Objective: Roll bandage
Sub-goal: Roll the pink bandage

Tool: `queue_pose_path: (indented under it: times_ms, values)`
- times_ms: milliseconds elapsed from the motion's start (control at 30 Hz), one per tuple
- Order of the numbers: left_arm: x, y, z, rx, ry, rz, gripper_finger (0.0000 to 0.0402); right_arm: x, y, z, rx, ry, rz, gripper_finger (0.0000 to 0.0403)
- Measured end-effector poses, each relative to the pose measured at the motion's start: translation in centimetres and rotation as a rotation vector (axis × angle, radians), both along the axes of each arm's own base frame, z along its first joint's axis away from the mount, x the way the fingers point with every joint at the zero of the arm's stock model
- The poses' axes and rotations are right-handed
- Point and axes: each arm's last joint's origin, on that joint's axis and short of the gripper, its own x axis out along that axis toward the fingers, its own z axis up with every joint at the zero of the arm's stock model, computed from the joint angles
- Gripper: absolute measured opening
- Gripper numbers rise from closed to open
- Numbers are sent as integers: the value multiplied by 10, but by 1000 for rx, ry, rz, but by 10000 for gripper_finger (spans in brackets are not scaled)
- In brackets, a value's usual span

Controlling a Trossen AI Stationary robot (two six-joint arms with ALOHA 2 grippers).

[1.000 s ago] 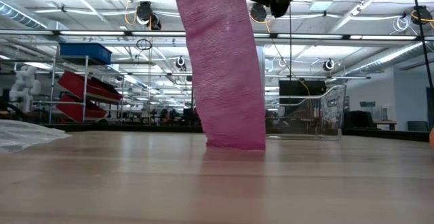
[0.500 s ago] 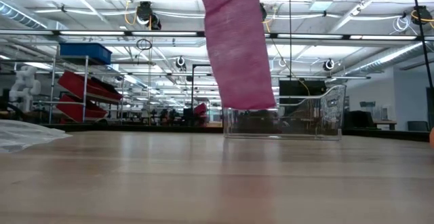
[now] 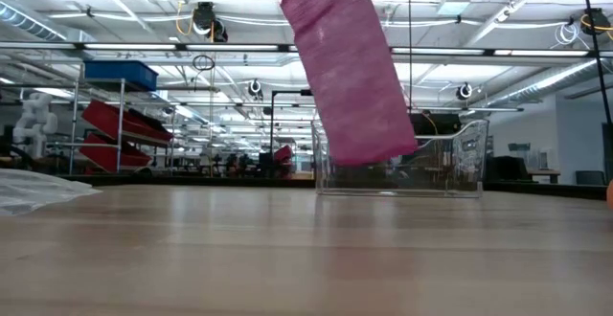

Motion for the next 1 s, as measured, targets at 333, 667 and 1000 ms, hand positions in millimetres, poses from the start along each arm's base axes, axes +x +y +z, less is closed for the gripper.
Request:
queue_pose_path:
  times_ms: [333, 667, 1000]
  values:
    - [-4, -17, 17, 0, -57, -82, 17, -3, 11, -6, 32, 39, 38, 0]
    - [-2, -22, 30, -60, -174, -48, 17, -4, 18, -18, 208, 73, 176, 56]
    - [-1, -17, 42, -306, -193, 203, 17, -17, 27, -7, 146, 62, 74, 183]
